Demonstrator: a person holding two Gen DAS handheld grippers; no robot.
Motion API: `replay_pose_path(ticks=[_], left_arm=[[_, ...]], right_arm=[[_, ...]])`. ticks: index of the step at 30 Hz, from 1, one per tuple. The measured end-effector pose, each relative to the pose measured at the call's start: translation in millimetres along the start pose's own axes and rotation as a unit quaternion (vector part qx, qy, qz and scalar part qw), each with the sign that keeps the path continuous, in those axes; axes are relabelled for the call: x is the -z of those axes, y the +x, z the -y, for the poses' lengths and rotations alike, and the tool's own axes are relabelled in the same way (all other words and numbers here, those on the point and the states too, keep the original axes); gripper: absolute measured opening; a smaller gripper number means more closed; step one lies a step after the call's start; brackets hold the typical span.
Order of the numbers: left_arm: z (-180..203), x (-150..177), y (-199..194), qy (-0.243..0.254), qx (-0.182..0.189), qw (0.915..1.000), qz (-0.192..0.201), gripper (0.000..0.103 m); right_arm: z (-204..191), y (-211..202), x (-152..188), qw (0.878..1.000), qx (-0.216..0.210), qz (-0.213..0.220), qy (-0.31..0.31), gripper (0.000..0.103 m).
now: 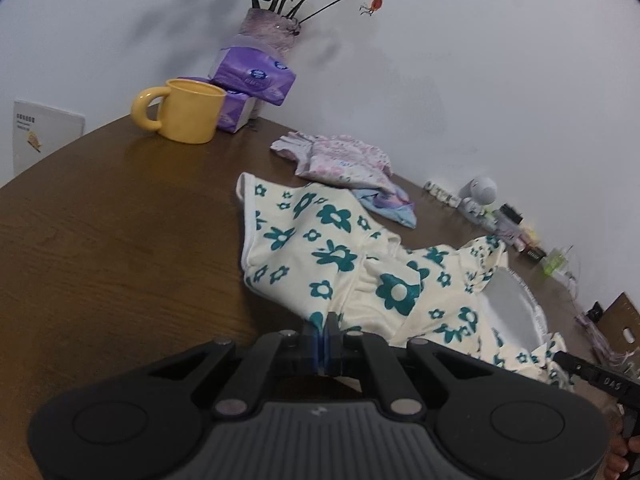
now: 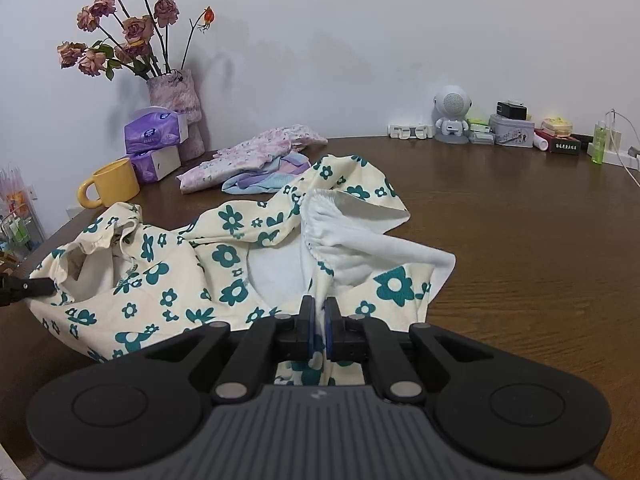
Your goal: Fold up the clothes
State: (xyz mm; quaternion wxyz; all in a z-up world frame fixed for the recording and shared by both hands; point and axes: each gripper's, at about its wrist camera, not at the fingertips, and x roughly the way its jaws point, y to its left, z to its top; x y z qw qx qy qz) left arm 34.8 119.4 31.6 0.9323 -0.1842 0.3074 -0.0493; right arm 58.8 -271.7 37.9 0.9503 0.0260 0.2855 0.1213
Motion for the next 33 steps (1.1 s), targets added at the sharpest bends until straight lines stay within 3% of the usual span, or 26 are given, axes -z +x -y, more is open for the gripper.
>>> replay_pose_path(ticks=[3, 4, 7, 8, 11, 15, 21, 25, 29, 31, 33], left_arm=[[7, 4, -4, 0.011, -0.022, 0.9997, -0.005, 0.01], [9, 5, -7, 0.016, -0.029, 0.9994, -0.003, 0.018], [17, 3, -22, 0.032, -0.049, 0.9982, 0.015, 0.052], [22, 1, -27, 0.048, -0.054, 0.997, 0.026, 0.055], [40, -5, -35, 0.104, -0.064, 0.9913, 0.049, 0.066], [73, -14, -22, 0.192, -0.06, 0.9786, 0.042, 0.068], [105, -26, 17, 0.262, -0.057, 0.9631, 0.018, 0.07], [111, -27, 42, 0.3, -0.101, 0.9487, 0.003, 0.07], [115, -19, 60, 0.354, -0.132, 0.9258, -0.019, 0.07], [115, -16, 65, 0.362, -0.129, 0.9226, -0.029, 0.07], [111, -17, 67, 0.353, -0.121, 0.9273, -0.036, 0.07]], right_arm=[[0, -2, 2, 1.0, 0.005, -0.006, 0.003, 0.006], [0, -4, 3, 1.0, 0.006, -0.007, 0.005, 0.008], [0, -14, 4, 1.0, 0.014, -0.005, 0.012, 0.028], [-1, -18, 4, 1.0, 0.019, -0.002, 0.011, 0.037], [-5, -29, 4, 1.0, 0.024, 0.006, 0.003, 0.042], [-15, -29, -2, 1.0, 0.015, 0.0, -0.015, 0.047], [-27, -7, -22, 0.998, 0.025, -0.011, -0.06, 0.049], [-29, 7, -22, 0.997, 0.021, -0.031, -0.068, 0.052], [-28, 16, -18, 0.996, 0.025, -0.044, -0.073, 0.053], [-27, 20, -18, 0.995, 0.031, -0.046, -0.077, 0.053], [-26, 25, -17, 0.995, 0.036, -0.05, -0.08, 0.053]])
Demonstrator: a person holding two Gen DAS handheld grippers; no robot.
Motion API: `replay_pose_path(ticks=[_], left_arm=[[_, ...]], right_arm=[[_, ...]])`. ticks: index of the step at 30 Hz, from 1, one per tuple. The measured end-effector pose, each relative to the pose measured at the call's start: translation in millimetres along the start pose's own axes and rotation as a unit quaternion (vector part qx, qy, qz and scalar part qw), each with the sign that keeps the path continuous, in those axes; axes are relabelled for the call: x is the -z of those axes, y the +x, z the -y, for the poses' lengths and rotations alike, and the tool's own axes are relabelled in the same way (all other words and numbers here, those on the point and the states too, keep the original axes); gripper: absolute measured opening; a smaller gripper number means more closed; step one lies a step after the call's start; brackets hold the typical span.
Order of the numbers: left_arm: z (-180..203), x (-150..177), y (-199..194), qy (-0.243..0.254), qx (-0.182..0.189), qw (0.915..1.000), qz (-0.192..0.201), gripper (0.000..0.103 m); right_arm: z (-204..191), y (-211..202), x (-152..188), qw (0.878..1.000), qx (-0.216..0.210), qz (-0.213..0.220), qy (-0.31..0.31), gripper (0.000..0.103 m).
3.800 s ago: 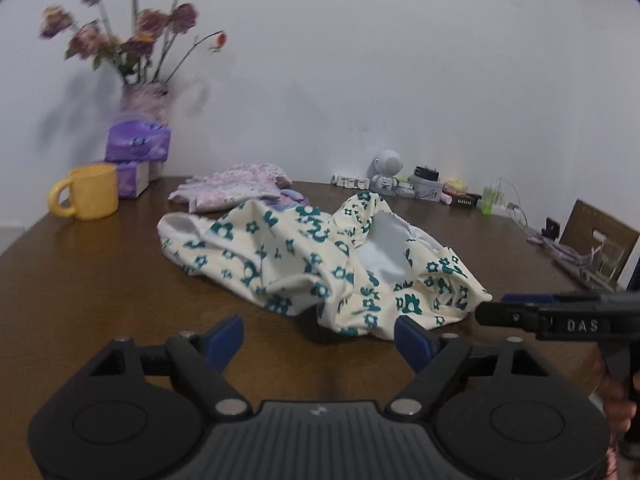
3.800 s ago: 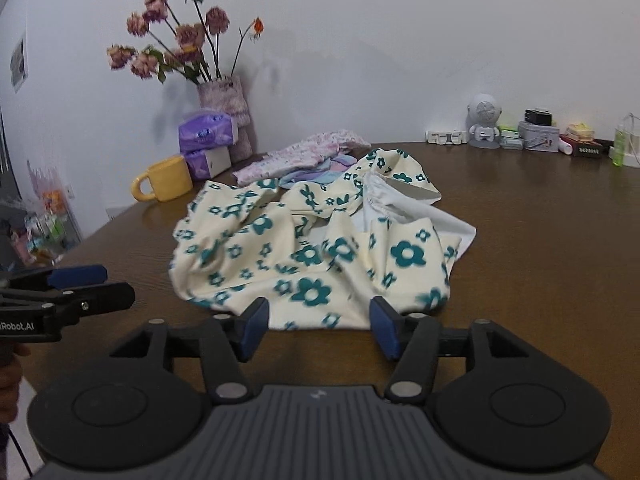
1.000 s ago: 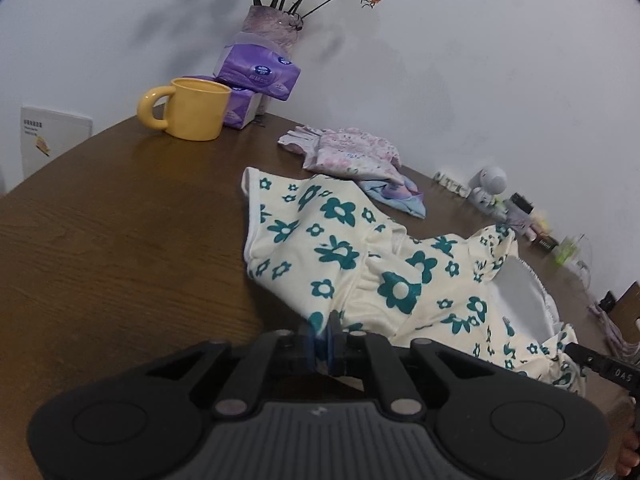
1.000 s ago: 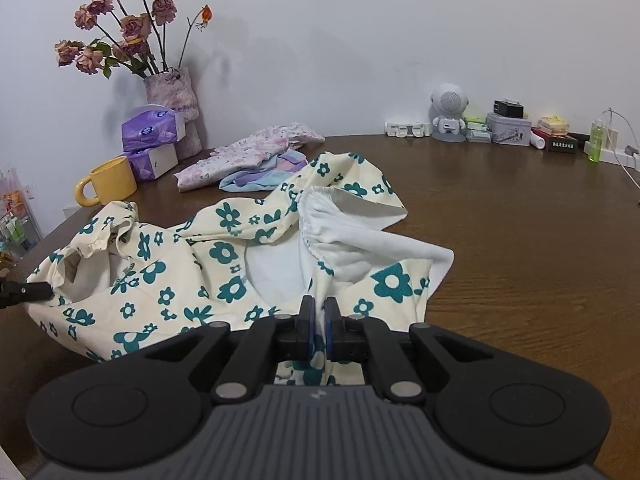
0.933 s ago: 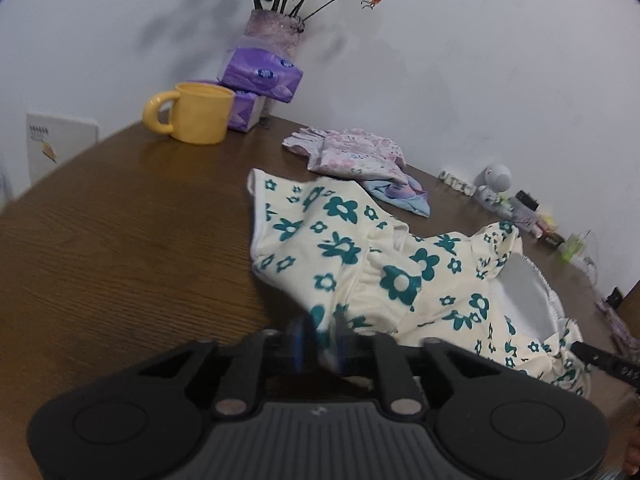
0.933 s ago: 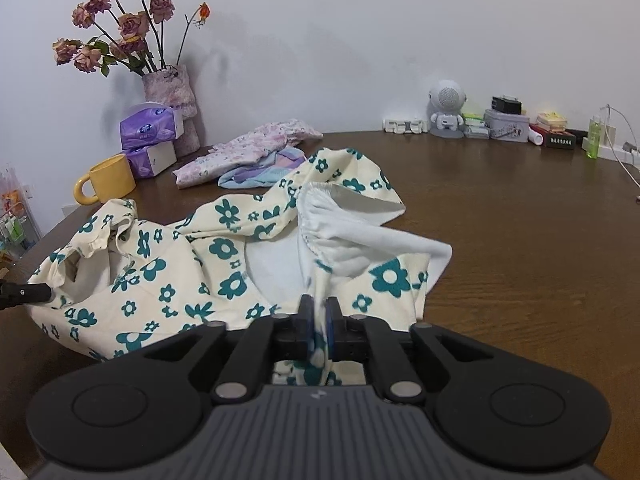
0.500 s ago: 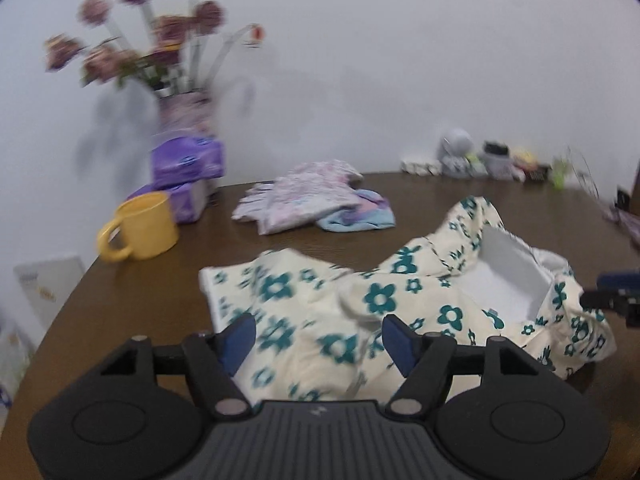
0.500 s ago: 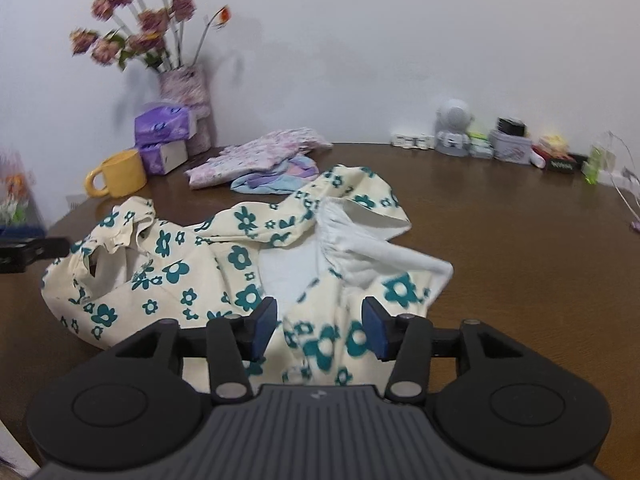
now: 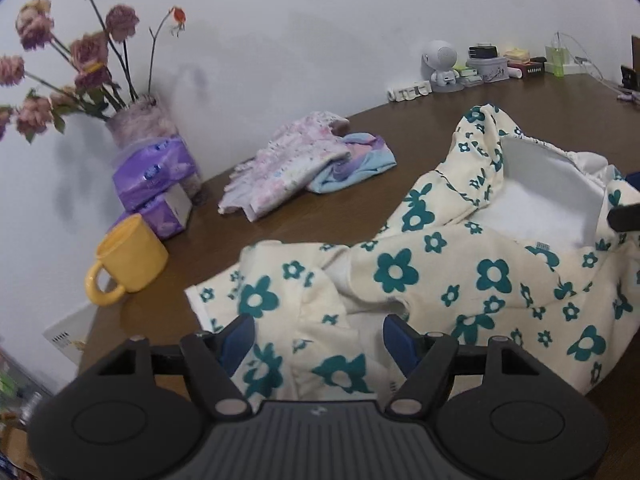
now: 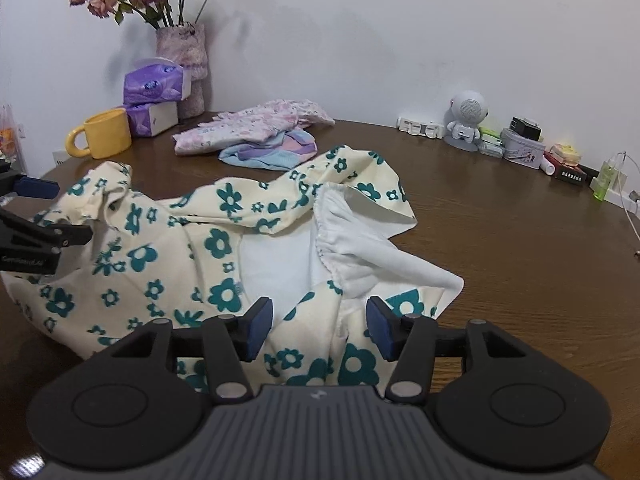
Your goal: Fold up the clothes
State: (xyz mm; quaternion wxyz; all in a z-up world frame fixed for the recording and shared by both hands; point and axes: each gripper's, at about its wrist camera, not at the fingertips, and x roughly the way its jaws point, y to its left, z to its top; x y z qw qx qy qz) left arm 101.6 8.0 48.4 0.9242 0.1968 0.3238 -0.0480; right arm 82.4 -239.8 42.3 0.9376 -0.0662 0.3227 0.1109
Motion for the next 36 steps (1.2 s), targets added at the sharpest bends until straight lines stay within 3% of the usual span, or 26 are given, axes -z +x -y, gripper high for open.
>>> replay_pose_path(ticks=[4, 7, 8, 9, 11, 13, 16, 21, 24, 31, 36], left_arm=[[-7, 3, 5, -0.011, -0.014, 0.9998, -0.008, 0.069], [-13, 6, 5, -0.031, -0.006, 0.9995, -0.006, 0.056], [-16, 7, 5, -0.038, -0.004, 0.9993, -0.005, 0.05], [-18, 7, 6, -0.045, -0.001, 0.999, -0.004, 0.046], [-23, 9, 5, -0.06, 0.009, 0.9981, 0.0, 0.024], [-28, 10, 4, -0.074, 0.016, 0.9971, 0.005, 0.009], [-39, 11, -3, -0.105, 0.021, 0.9941, 0.021, 0.006], [-58, 15, -33, -0.129, -0.004, 0.9894, 0.067, 0.005], [-72, 33, -58, -0.161, -0.024, 0.9825, 0.091, 0.005], [-82, 97, -96, -0.243, -0.021, 0.9674, 0.069, 0.005], [-73, 113, -107, -0.232, -0.023, 0.971, 0.052, 0.005]], right_arm=[[2, 6, 2, 1.0, -0.007, -0.01, 0.005, 0.053], [3, 7, 4, 1.0, -0.01, -0.012, 0.009, 0.053], [4, 8, 5, 1.0, -0.01, -0.012, 0.011, 0.049], [4, 8, 5, 1.0, -0.011, -0.012, 0.012, 0.038], [7, 7, 6, 1.0, -0.014, -0.011, 0.023, 0.018], [11, 6, 5, 0.999, -0.02, -0.008, 0.034, 0.013], [18, 1, 4, 0.998, -0.025, 0.003, 0.05, 0.008], [29, -13, 1, 0.997, -0.018, 0.027, 0.073, 0.006], [34, -24, 6, 0.996, -0.01, 0.035, 0.081, 0.006], [38, -52, 32, 0.993, -0.019, 0.039, 0.108, 0.005], [29, -63, 50, 0.993, -0.026, 0.032, 0.108, 0.004]])
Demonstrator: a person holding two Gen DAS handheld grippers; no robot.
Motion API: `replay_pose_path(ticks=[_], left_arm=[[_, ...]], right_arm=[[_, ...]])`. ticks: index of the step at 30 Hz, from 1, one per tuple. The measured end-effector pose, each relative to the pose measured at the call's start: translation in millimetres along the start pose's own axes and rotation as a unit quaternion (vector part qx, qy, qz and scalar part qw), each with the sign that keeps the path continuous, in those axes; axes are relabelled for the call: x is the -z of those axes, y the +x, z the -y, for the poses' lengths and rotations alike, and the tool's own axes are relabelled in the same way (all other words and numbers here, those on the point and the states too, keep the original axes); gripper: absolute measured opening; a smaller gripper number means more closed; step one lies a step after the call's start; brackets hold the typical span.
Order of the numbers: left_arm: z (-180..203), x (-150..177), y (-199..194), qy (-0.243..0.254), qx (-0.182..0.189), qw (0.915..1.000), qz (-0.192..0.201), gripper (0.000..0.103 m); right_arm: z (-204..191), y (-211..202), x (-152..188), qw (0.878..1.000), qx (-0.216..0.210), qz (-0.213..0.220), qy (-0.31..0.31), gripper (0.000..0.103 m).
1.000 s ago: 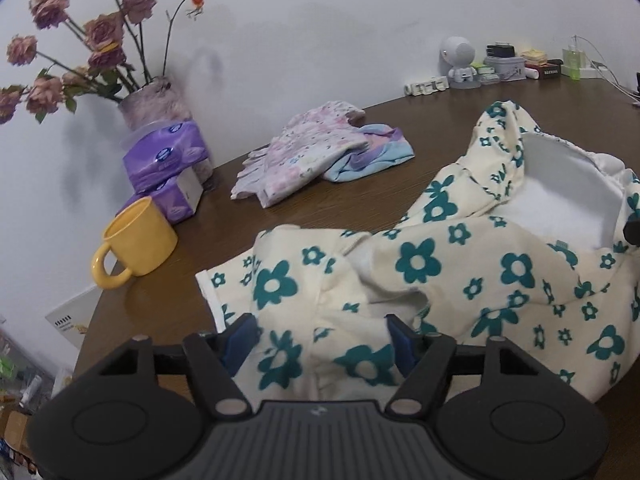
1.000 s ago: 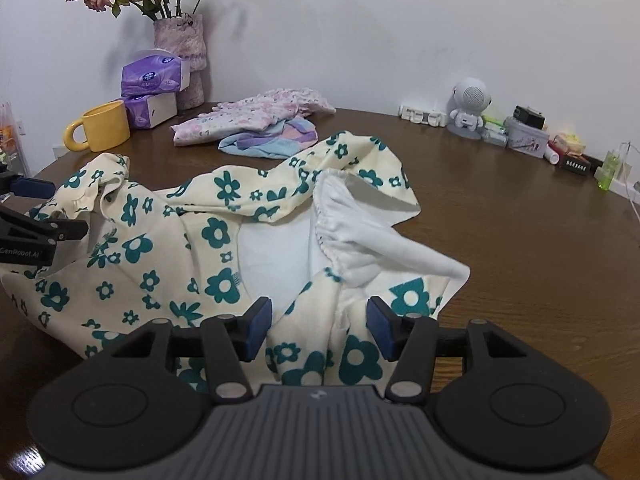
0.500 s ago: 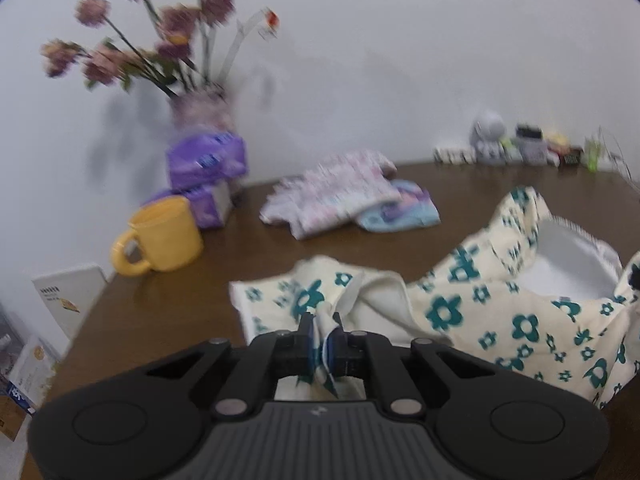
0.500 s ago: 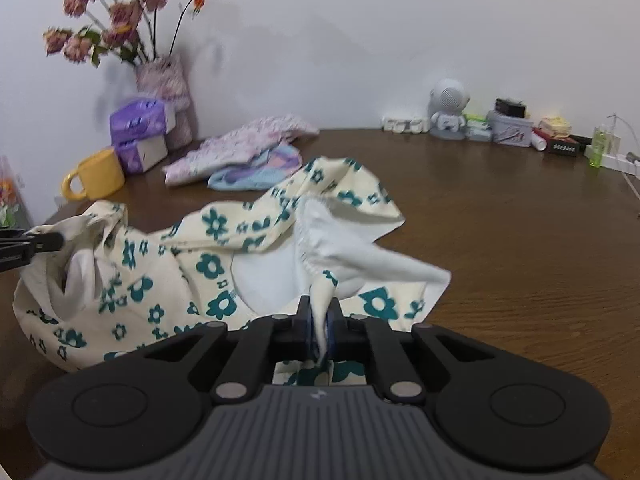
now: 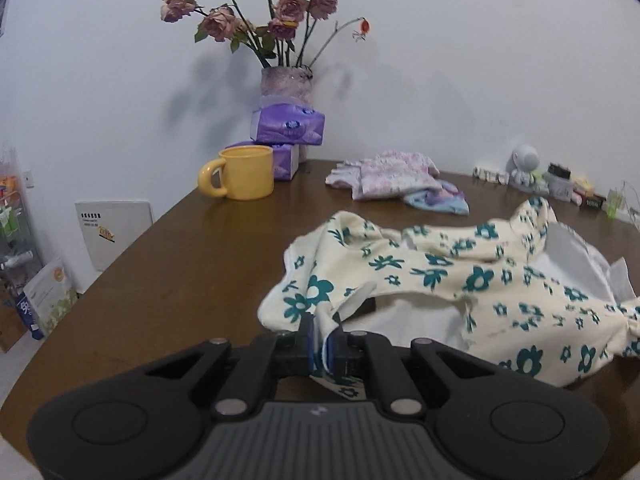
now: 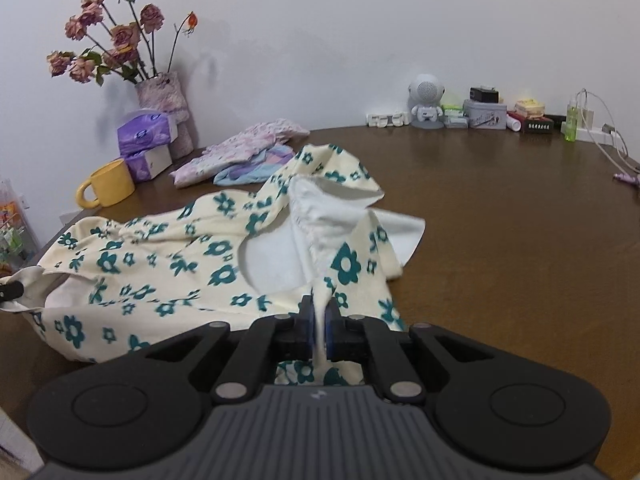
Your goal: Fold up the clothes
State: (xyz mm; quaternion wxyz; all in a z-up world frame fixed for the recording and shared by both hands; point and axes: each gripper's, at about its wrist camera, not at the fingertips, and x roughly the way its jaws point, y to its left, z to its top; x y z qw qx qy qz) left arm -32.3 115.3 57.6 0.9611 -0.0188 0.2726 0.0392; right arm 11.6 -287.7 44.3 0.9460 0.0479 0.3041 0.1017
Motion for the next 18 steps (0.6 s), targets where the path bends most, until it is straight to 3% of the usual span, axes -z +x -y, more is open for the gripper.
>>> replay_pose_path(ticks=[18], left_arm=[[-6, 26, 5, -0.001, -0.001, 0.9993, -0.036, 0.005]], right_arm=[[-3, -19, 30, 1.0, 0.005, -0.026, 0.007, 0.004]])
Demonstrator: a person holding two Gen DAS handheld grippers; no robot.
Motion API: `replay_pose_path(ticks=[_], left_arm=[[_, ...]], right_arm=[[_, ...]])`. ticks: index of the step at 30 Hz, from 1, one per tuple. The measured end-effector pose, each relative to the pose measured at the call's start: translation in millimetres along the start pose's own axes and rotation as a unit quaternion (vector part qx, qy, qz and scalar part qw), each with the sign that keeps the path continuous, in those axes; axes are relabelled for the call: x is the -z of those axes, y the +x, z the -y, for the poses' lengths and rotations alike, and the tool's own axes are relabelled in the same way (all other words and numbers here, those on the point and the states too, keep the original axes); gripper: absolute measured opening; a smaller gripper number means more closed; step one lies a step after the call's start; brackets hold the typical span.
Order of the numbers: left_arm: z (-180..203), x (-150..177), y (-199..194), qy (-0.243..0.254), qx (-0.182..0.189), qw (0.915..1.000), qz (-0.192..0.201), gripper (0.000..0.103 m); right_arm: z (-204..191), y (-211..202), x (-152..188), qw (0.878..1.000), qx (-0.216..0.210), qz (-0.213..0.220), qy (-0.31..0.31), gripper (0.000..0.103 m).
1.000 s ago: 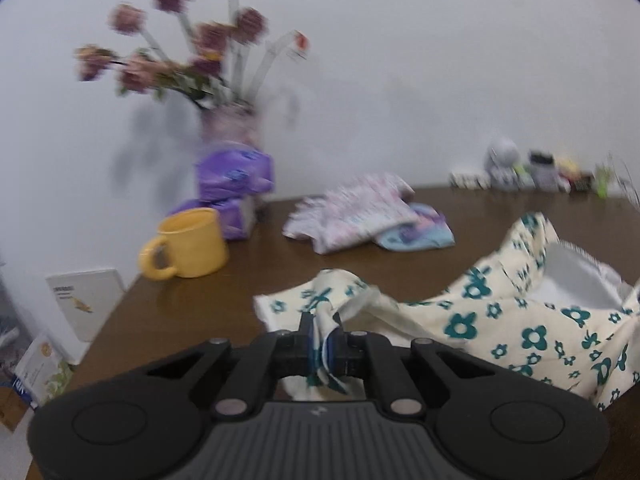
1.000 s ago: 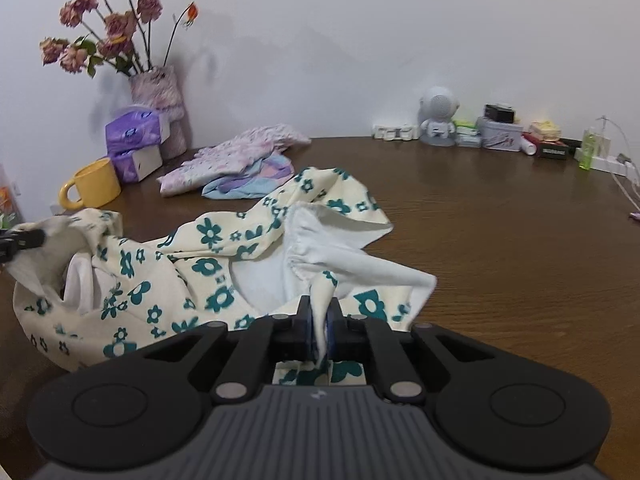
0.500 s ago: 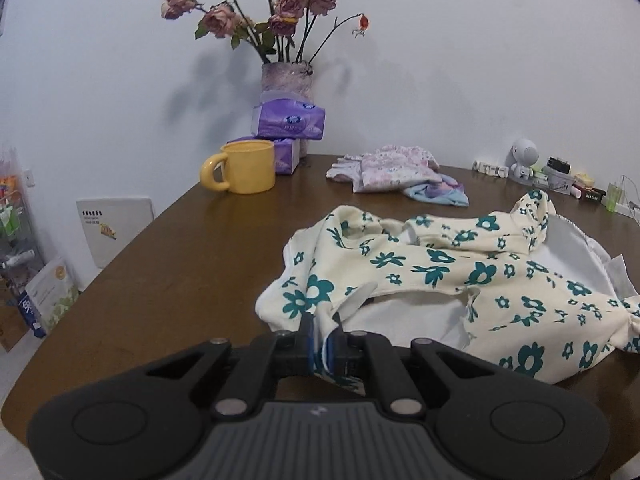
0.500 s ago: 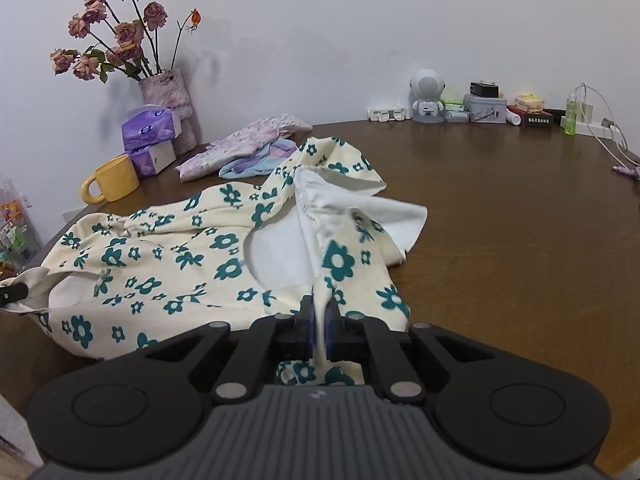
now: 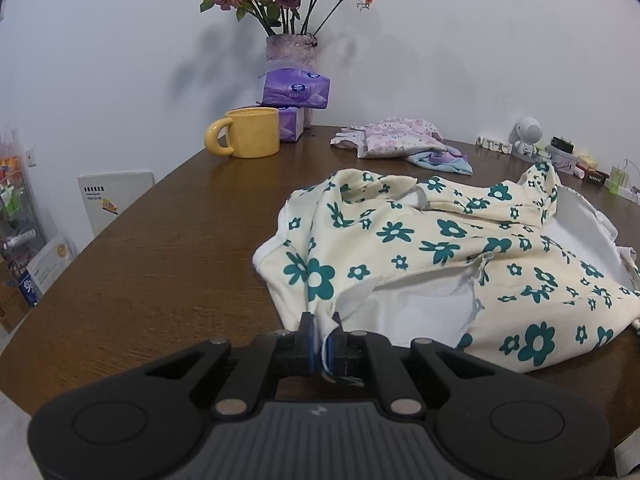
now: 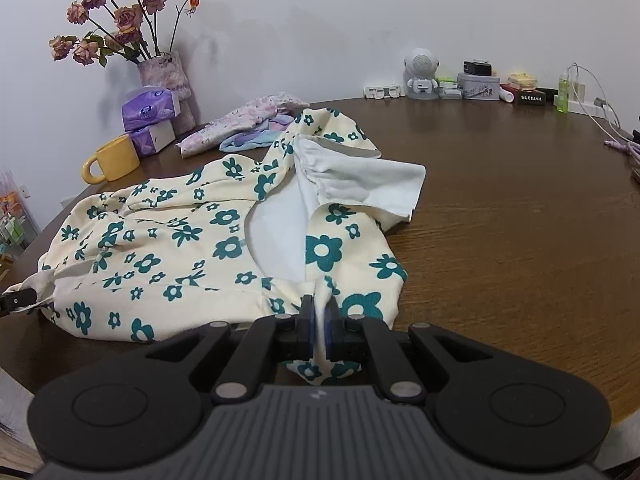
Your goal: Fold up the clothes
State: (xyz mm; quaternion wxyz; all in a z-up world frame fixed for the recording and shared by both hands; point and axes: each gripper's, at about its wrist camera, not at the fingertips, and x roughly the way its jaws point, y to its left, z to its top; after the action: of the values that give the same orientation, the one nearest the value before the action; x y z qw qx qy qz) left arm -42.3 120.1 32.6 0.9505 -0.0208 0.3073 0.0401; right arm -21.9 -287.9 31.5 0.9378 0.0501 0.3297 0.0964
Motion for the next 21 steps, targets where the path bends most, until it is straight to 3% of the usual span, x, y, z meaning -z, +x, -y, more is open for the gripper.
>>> replay_pose_path(ticks=[3, 6, 8, 11, 13, 16, 21], left_arm=[[4, -1, 3, 0.011, 0.003, 0.9999, -0.006, 0.006], [5, -4, 5, -0.002, 0.011, 0.9999, -0.011, 0.014], [2, -10, -1, -0.013, 0.026, 0.9996, -0.003, 0.031], [-6, -25, -15, -0.026, 0.043, 0.9984, 0.026, 0.055], [-12, -40, -21, -0.029, 0.043, 0.9975, 0.048, 0.062], [-17, -63, -17, -0.031, 0.037, 0.997, 0.06, 0.063], [-17, -89, 15, -0.016, 0.034, 0.9983, 0.044, 0.063]], right_arm=[[-2, 1, 1, 1.0, 0.0, -0.007, -0.008, 0.005], [-4, 4, -1, 1.0, 0.0, -0.009, -0.013, 0.009], [-3, 2, -5, 1.0, -0.004, -0.006, -0.008, 0.015], [4, -7, -17, 1.0, -0.021, 0.01, 0.009, 0.041], [10, -11, -29, 0.999, -0.024, 0.022, 0.012, 0.042], [22, -6, -53, 0.999, -0.019, 0.03, 0.016, 0.046], [25, 21, -83, 1.0, -0.008, 0.022, 0.002, 0.047]])
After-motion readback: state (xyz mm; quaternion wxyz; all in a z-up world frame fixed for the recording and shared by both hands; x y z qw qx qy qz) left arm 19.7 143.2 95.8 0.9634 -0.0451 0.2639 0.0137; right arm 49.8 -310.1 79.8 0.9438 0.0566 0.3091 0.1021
